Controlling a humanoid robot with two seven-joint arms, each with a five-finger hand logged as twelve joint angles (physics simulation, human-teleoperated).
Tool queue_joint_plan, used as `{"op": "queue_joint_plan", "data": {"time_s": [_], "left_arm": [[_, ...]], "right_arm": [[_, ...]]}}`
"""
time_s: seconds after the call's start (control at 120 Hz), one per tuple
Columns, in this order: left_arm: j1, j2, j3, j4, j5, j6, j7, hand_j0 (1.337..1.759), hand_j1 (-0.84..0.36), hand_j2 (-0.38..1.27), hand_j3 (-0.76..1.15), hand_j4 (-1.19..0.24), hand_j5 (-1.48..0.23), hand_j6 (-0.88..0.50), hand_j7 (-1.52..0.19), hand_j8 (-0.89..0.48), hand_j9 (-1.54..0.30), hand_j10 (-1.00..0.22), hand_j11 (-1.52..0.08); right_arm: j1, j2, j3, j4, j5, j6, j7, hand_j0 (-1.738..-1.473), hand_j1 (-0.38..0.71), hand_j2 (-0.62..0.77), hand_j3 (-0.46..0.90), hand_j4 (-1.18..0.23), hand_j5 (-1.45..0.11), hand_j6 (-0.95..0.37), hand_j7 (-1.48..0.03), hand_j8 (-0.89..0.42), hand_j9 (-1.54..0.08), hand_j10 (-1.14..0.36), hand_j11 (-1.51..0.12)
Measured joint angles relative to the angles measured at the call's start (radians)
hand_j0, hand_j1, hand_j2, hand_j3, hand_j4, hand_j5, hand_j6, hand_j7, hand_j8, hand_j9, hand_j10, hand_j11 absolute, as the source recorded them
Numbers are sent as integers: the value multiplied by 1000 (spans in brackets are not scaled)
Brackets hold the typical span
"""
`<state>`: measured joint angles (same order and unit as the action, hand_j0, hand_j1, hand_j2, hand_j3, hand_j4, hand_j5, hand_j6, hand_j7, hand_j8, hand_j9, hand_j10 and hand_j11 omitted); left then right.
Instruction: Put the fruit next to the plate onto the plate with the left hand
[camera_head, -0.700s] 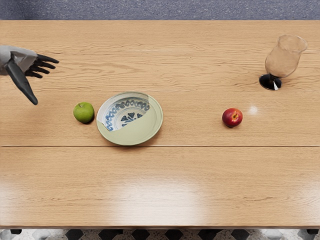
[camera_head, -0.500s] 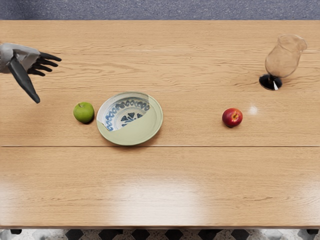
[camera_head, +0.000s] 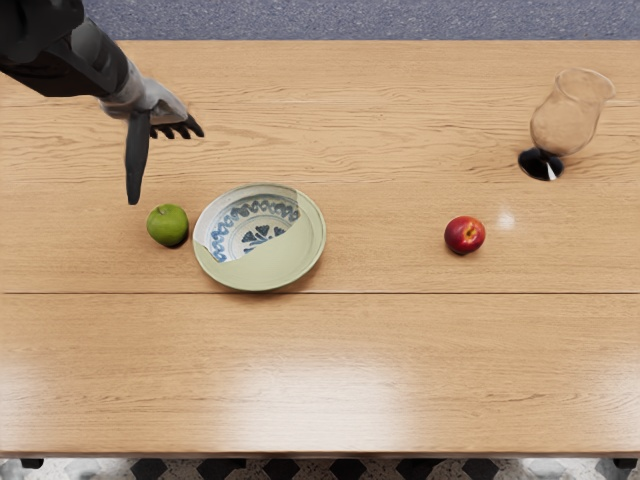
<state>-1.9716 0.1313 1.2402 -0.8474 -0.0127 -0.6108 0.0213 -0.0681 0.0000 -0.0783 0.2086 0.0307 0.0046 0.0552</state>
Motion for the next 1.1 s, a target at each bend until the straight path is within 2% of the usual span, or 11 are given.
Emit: {"op": "queue_joint_plan", "data": {"time_s": [0.083,0.183,0.242,0.275,0.333,0.392,0.483,0.6,0.708,0.833,1.1], "left_arm": [[3,-30,60,-2,-35,11,15,1658,349,0,0,0,0,-1,0,-1,0,0,0],[12,-65,88,-5,-103,153,129,1658,349,0,0,-1,0,-1,0,-1,0,0,0],[13,-94,83,-23,-142,278,225,1658,349,0,0,-1,0,-1,0,-1,0,0,0],[13,-118,77,-43,-158,347,267,1658,349,0,0,-1,0,-1,0,-1,0,0,0],[8,-131,62,-99,-175,445,315,1658,349,0,0,-1,0,-1,0,-1,0,0,0],[2,-131,49,-170,-185,546,342,1658,349,0,0,-1,0,-1,0,-1,0,0,0],[5,-131,7,-274,-192,626,363,1658,349,0,0,-1,0,-1,0,-1,0,0,0],[41,-131,-65,-328,-196,655,372,1658,349,0,0,-1,0,-1,0,-1,0,-1,0],[57,-131,-107,-344,-201,667,375,1658,348,1,0,-2,-1,-2,-1,-2,-1,-1,-1],[72,-131,-95,-343,-208,688,376,1658,336,3,0,-12,-14,-12,-14,-12,-14,-11,-14],[126,-131,-64,-341,-241,864,376,1658,297,9,0,-44,-57,-45,-57,-44,-57,-44,-57]], "right_arm": [[0,0,0,0,0,0,0,-1658,-322,-5,0,-22,-29,-22,-29,-22,-29,-22,-29],[0,0,0,0,0,0,0,-1658,-322,-5,0,-22,-29,-22,-29,-22,-29,-22,-29],[0,0,0,0,0,0,0,-1658,-322,-5,0,-22,-29,-22,-29,-22,-29,-22,-29],[0,0,0,0,0,0,0,-1658,-322,-5,0,-22,-29,-22,-29,-22,-29,-22,-29],[0,0,0,0,0,0,0,-1658,-322,-5,0,-22,-29,-22,-29,-22,-29,-22,-29],[0,0,0,0,0,0,0,-1658,-322,-5,0,-22,-29,-22,-29,-22,-29,-22,-29],[1,0,0,0,0,0,0,-1658,-322,-5,0,-22,-29,-22,-29,-22,-29,-22,-29],[0,0,0,0,0,0,0,-1658,-322,-5,0,-22,-29,-22,-29,-22,-29,-22,-29],[0,0,0,0,0,0,0,-1658,-322,-5,0,-22,-29,-22,-29,-22,-29,-22,-29],[0,0,0,0,0,0,0,-1658,-322,-5,0,-22,-29,-22,-29,-22,-29,-22,-29],[0,0,0,0,0,0,0,-1658,-322,-5,0,-22,-29,-22,-29,-22,-29,-22,-29]]}}
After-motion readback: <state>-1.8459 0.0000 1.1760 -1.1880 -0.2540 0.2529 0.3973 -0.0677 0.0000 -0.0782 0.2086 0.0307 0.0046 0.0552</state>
